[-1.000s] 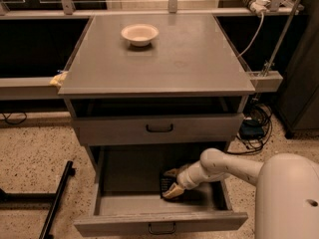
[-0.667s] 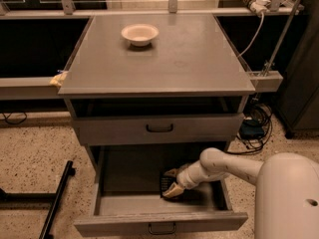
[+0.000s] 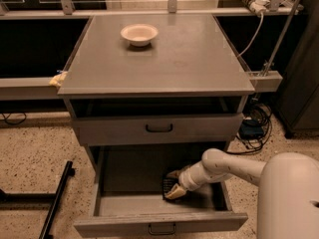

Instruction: Pick rxbar chocolate from middle drawer and place on counter

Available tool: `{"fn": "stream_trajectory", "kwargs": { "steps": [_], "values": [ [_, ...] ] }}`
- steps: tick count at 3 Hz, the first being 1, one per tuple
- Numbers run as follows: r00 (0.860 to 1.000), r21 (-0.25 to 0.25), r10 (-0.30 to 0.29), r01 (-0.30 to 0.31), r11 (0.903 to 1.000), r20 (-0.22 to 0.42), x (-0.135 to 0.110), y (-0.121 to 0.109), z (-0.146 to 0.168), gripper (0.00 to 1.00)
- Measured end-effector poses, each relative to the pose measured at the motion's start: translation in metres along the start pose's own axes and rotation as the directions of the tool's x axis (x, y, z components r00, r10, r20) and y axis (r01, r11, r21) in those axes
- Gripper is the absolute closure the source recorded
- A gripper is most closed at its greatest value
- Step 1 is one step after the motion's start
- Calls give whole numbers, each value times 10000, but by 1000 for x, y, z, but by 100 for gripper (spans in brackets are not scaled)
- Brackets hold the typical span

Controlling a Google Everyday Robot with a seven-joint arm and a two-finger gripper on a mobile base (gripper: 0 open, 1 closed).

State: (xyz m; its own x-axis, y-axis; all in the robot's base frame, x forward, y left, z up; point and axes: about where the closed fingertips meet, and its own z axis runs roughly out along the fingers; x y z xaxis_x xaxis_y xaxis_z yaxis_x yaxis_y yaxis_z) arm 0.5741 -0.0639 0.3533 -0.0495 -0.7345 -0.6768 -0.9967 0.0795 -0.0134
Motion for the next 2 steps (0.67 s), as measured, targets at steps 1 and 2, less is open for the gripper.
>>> {"fn": "stream_trajectory", "kwargs": {
  "steps": [1, 2],
  "values": [
    [10000, 115, 71, -71, 9999, 22, -11, 9, -24, 100],
    [9997, 535, 194, -201, 9984, 136, -28, 22, -72, 100]
  ]
}}
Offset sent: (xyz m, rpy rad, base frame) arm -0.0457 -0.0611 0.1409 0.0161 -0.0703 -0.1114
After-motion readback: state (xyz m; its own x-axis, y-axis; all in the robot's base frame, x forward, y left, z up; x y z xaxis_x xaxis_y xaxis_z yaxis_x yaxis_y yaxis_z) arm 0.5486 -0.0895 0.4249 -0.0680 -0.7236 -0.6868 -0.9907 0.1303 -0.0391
